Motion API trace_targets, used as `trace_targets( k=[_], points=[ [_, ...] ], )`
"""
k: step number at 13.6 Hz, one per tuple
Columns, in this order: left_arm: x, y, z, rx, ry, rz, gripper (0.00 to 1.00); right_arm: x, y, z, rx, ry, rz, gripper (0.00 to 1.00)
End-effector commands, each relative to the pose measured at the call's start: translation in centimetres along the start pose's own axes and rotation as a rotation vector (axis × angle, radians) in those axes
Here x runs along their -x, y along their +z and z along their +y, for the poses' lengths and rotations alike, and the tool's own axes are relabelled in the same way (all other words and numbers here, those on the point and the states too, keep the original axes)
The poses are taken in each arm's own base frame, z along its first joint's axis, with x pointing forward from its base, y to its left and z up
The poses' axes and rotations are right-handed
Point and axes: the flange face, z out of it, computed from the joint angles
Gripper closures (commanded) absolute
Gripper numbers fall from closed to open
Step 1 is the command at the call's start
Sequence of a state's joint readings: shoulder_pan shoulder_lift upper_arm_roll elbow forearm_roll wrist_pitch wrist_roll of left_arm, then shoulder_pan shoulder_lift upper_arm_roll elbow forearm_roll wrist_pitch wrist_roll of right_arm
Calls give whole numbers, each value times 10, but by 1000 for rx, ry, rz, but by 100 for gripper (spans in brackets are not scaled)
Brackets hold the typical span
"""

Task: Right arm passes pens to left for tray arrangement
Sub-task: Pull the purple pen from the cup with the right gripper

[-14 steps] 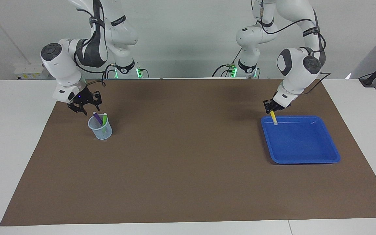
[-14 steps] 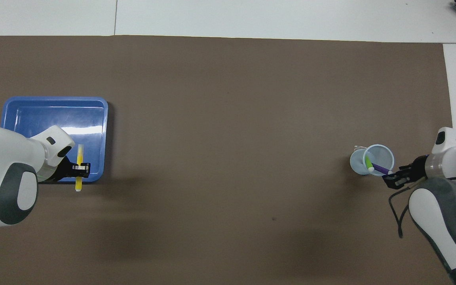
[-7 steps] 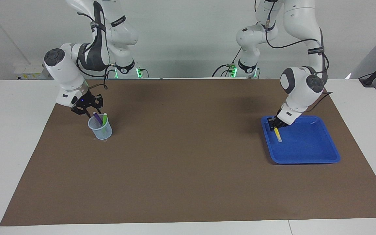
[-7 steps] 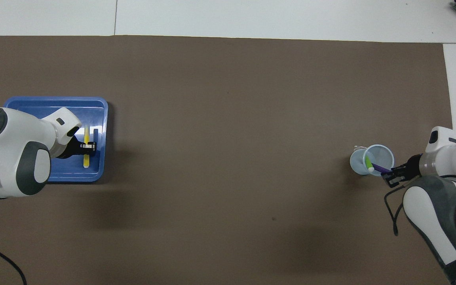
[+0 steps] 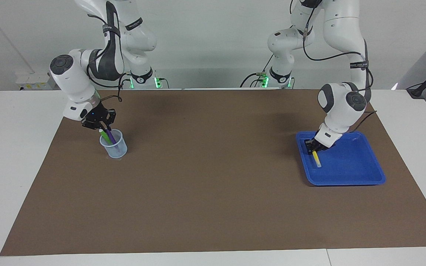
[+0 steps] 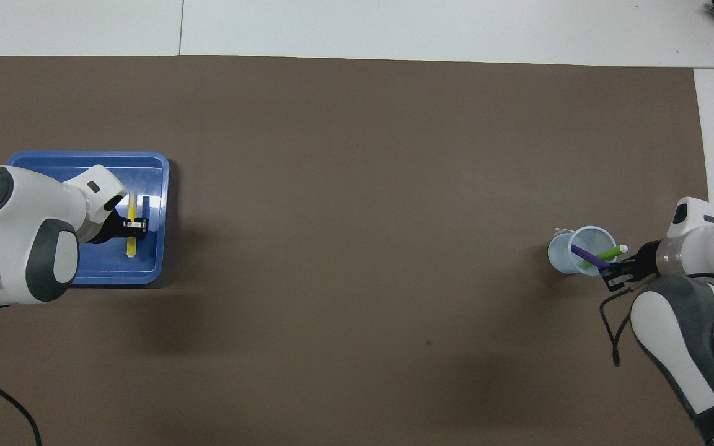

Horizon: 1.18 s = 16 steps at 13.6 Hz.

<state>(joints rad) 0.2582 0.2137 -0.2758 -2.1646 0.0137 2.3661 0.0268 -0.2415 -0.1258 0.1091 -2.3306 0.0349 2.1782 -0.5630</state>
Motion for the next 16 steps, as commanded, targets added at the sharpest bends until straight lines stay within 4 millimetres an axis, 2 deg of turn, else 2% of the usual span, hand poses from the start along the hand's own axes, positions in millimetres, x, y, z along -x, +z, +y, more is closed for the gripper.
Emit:
trace_targets(
  k=[1, 2, 3, 4, 5, 6, 9, 11, 13, 16],
  points=[
    [-7, 10, -11, -10, 3, 10, 100, -13, -19, 3, 5, 12, -1, 100],
    [-7, 12, -10, -10, 8, 11, 90, -16, -36, 4, -2, 11, -9, 100],
    [-7, 13, -9, -10, 7, 13, 54, -20, -54, 3, -11, 9, -20, 100],
    [-7, 13, -7, -9, 0, 13, 7, -23, -71, 3, -18, 5, -32, 100],
    [-7, 13, -9, -9, -18, 13, 0, -26, -87, 0, -27, 2, -34, 100],
    [-8, 12, -7, -9, -23, 13, 0, -30, -104, -7, -43, -5, -36, 100],
    [-8, 10, -5, -10, -23, 11, 0, -41, -172, -32, -44, -17, -26, 100],
    [-10, 3, -5, -3, -33, 16, 0, -47, -205, -49, -76, 0, 5, 100],
    [-18, -16, -5, 27, -62, -34, 0, -56, -218, -72, -169, 29, 73, 100],
    [-34, -69, 0, 82, -106, -106, 0, -87, -221, -139, -180, 117, 121, 100]
  ],
)
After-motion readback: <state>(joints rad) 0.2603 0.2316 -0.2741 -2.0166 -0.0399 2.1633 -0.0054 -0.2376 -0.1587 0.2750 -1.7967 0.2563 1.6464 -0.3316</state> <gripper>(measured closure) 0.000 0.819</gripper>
